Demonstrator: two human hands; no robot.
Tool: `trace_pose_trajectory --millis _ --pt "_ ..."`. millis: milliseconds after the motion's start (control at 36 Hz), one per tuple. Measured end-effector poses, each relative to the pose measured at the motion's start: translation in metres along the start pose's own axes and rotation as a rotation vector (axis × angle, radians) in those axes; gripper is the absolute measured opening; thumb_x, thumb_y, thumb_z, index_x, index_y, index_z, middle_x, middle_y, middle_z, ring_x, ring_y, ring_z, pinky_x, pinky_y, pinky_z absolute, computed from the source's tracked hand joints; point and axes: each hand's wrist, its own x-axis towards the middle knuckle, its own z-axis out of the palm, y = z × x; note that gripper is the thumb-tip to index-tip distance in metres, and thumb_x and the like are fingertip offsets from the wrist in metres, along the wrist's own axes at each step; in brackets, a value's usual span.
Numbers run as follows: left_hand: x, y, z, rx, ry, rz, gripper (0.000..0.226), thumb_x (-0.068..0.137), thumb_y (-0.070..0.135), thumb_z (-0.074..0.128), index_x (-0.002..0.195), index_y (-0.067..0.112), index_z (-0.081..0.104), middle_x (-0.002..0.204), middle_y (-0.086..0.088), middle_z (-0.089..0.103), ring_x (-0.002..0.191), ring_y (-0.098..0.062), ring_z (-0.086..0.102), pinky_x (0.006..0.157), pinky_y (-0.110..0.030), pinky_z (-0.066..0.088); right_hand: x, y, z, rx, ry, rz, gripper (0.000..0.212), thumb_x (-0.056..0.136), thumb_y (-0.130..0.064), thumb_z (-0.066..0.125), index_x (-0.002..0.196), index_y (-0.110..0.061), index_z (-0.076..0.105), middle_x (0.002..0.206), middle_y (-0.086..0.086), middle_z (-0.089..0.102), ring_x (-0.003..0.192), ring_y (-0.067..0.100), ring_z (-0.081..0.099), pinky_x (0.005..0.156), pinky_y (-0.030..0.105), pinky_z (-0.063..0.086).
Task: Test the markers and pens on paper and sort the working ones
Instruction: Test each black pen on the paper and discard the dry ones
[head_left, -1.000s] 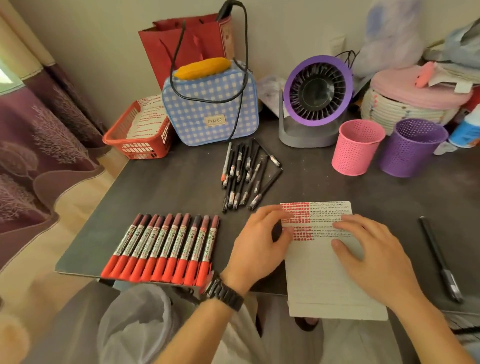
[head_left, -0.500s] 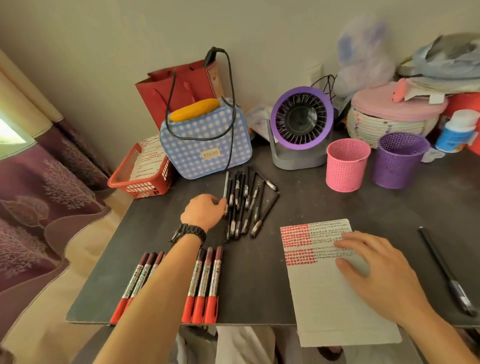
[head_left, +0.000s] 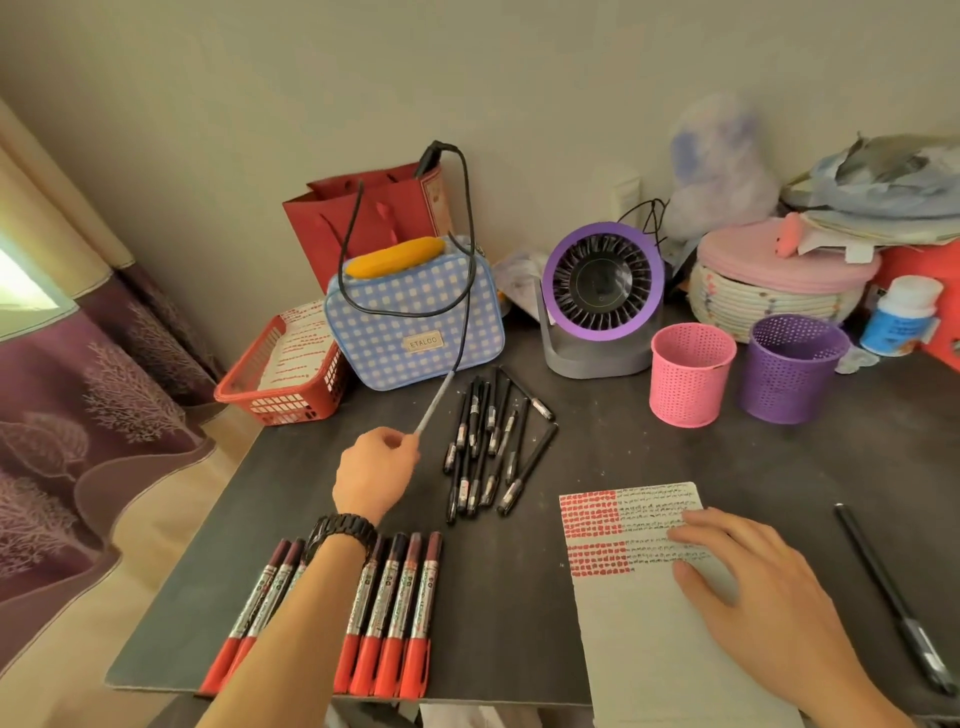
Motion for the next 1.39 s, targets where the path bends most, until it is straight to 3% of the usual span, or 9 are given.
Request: trace_pose_trajectory --millis 111,278,444,556,694,750,889,1000,1389 --pt "-0.026 0.001 -0.006 -0.216 0.025 0.105 0.016 0.096 0.036 0.053 0.089 0.033 0.067 0.079 0.019 0.074 0.065 -0.007 0.069 0.060 -0.029 0.050 -0.002 -0.002 0.001 0.019 0.042 -0.008 0.033 0.077 -0.021 0.087 0.104 -0.037 0.075 0.121 -0.026 0.061 0.121 0.002 0.048 0.094 0.034 0.040" --pt "-0.089 0.016 0.009 -0.486 -0.143 0.250 0.026 0.097 0.041 0.049 0.084 0.037 0.072 0.069 0.007 0.067 0.054 -0.009 0.056 0.061 -0.035 0.049 -0.003 -0.001 -0.004 0.084 0.047 -0.022 0.026 0.082 -0.025 0.083 0.104 -0.035 0.076 0.123 -0.029 0.060 0.127 0.005 0.051 0.100 0.027 0.038" --pt "-0.157 0.025 0.044 -0.535 -0.350 0.347 0.041 0.090 0.057 0.043 0.082 0.025 0.067 0.059 0.006 0.054 0.052 -0.010 0.048 0.054 -0.026 0.042 -0.012 -0.012 -0.025 0.388 0.167 0.018 0.032 0.092 -0.058 0.059 0.112 -0.035 0.070 0.114 -0.023 0.069 0.119 0.003 0.056 0.094 0.019 0.043" --pt "-0.187 0.025 0.061 -0.462 -0.486 0.398 0.036 0.097 0.056 0.041 0.084 0.030 0.062 0.066 0.011 0.058 0.054 -0.005 0.049 0.056 -0.024 0.044 -0.027 -0.029 -0.031 0.707 0.088 0.022 0.039 0.085 -0.057 0.061 0.119 -0.040 0.066 0.096 -0.004 0.075 0.086 0.013 0.071 0.079 0.016 0.052" --pt "-0.211 0.029 0.068 -0.383 -0.509 0.435 0.028 0.105 0.034 0.043 0.085 0.031 0.061 0.074 0.018 0.061 0.067 -0.003 0.054 0.069 -0.030 0.046 -0.042 -0.052 -0.024 1.046 0.021 0.148 0.031 0.081 -0.052 0.068 0.096 -0.025 0.075 0.067 0.011 0.067 0.054 0.016 0.058 0.057 0.023 0.052" --pt "-0.217 0.032 0.067 -0.365 -0.526 0.483 0.030 0.104 0.041 0.044 0.083 0.033 0.064 0.082 0.017 0.064 0.079 -0.005 0.059 0.074 -0.027 0.046 -0.048 -0.055 -0.019 1.036 0.002 0.154 0.030 0.084 -0.050 0.069 0.089 -0.021 0.075 0.065 0.011 0.066 0.053 0.016 0.058 0.055 0.022 0.050" --pt "-0.223 0.031 0.065 -0.289 -0.553 0.572 0.048 0.098 0.059 0.048 0.062 0.028 0.045 0.059 0.012 0.045 0.057 -0.009 0.040 0.057 -0.025 0.033 -0.058 -0.055 -0.015 1.014 -0.006 0.164 0.028 0.091 -0.043 0.065 0.083 -0.018 0.075 0.062 0.010 0.064 0.053 0.014 0.058 0.054 0.020 0.049" --pt "-0.229 0.028 0.065 -0.263 -0.541 0.541 0.059 0.098 0.063 0.047 0.060 0.018 0.038 0.052 0.009 0.033 0.053 -0.011 0.032 0.055 -0.032 0.030 -0.059 -0.057 -0.018 1.041 -0.010 0.165 0.033 0.089 -0.046 0.062 0.082 -0.016 0.074 0.061 0.009 0.063 0.055 0.014 0.058 0.055 0.022 0.049" --pt "-0.232 0.035 0.065 -0.397 -0.646 0.368 0.078 0.082 0.080 0.055 0.049 0.016 0.026 0.043 0.009 0.023 0.042 -0.013 0.024 0.047 -0.023 0.023 -0.055 -0.056 -0.021 1.080 0.081 0.103 0.029 0.095 -0.027 0.055 0.076 -0.012 0.071 0.061 0.007 0.058 0.051 0.014 0.051 0.060 0.020 0.047"
